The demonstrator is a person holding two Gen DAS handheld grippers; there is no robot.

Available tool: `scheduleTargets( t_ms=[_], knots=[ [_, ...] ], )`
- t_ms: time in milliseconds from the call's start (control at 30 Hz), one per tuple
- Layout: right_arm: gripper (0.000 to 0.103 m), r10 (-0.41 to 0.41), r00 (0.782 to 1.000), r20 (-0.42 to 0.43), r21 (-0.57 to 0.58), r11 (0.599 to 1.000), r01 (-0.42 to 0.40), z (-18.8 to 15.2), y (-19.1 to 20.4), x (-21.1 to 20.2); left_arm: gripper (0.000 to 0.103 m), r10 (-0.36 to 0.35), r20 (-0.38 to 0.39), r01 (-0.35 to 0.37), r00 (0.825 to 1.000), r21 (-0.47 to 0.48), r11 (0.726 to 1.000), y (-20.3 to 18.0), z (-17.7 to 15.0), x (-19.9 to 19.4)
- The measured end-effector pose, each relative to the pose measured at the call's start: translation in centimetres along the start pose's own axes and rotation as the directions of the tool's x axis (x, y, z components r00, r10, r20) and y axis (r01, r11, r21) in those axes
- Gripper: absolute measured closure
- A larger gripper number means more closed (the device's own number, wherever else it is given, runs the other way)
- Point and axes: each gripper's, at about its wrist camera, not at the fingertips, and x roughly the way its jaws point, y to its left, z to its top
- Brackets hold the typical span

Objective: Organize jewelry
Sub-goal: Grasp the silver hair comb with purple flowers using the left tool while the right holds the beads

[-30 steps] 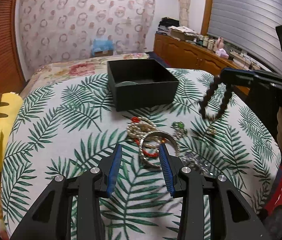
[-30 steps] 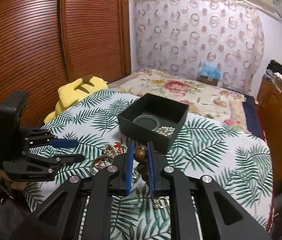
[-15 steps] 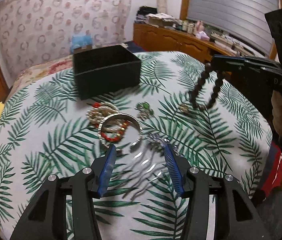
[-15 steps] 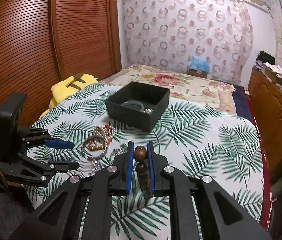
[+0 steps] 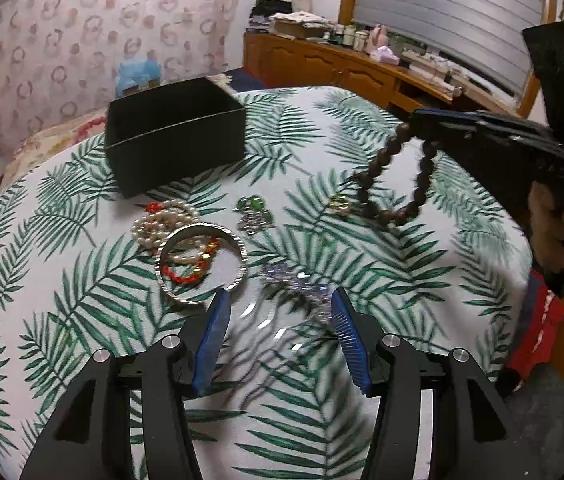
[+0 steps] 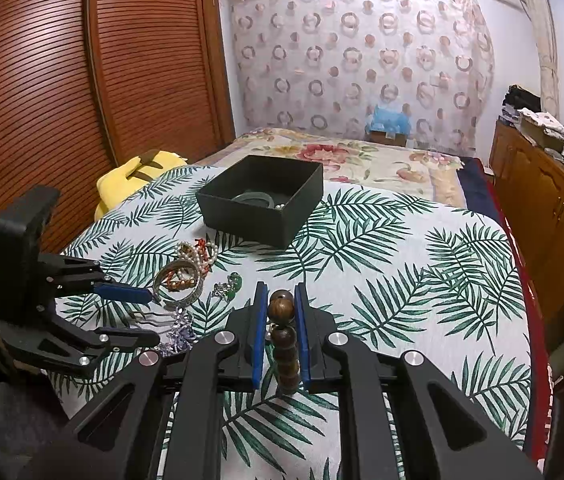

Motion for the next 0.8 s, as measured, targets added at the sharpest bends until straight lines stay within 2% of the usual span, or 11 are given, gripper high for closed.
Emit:
scheduleTargets(
  t_ms=[67, 300, 333, 367, 467, 633, 700, 800],
  knots=[
    [0.088, 0.0, 1.0, 0.0, 0.001, 1.0, 0.0, 0.0, 0.0, 0.0, 0.042, -0.009, 0.0, 0.009, 1.0, 0.014, 1.0, -0.5, 0.0, 0.1],
    [0.088, 0.002, 1.0, -0.002, -0.004, 1.0, -0.002, 0.0, 0.1, 0.0, 0.041, 0.027, -0.048, -0.024, 0.998, 0.051, 0.998, -0.8, 0.0, 1.8],
    [0.088, 0.002, 1.0, -0.002, -0.005, 1.0, -0.002, -0.1, 0.1, 0.0, 0.039, 0.029, -0.056, -0.026, 0.998, 0.054, 0.998, -0.7, 0.0, 2.1],
    [0.088, 0.004, 1.0, -0.002, -0.006, 1.0, -0.004, -0.1, 0.2, 0.0, 0.032, 0.03, -0.064, -0.027, 0.998, 0.058, 0.998, -0.6, -0.1, 2.4],
    [0.088, 0.006, 1.0, -0.005, -0.009, 1.0, -0.006, -0.2, 0.4, 0.1, 0.03, 0.048, -0.076, -0.04, 0.996, 0.094, 0.995, -0.8, -0.3, 2.9],
    [0.088, 0.004, 1.0, -0.012, -0.013, 1.0, -0.005, 0.0, 0.4, 0.4, 0.03, 0.073, -0.061, -0.065, 0.996, 0.119, 0.991, -1.2, -0.5, 3.0],
    [0.088, 0.004, 1.0, -0.014, -0.012, 1.0, -0.005, 0.0, 0.5, 0.4, 0.042, 0.067, -0.051, -0.061, 0.996, 0.124, 0.99, -1.3, -0.6, 2.8],
    [0.088, 0.016, 1.0, -0.016, -0.006, 1.0, -0.016, -0.1, 0.4, 0.5, 0.044, 0.053, -0.042, -0.049, 0.998, 0.098, 0.994, -0.8, -0.6, 2.6]
  ],
)
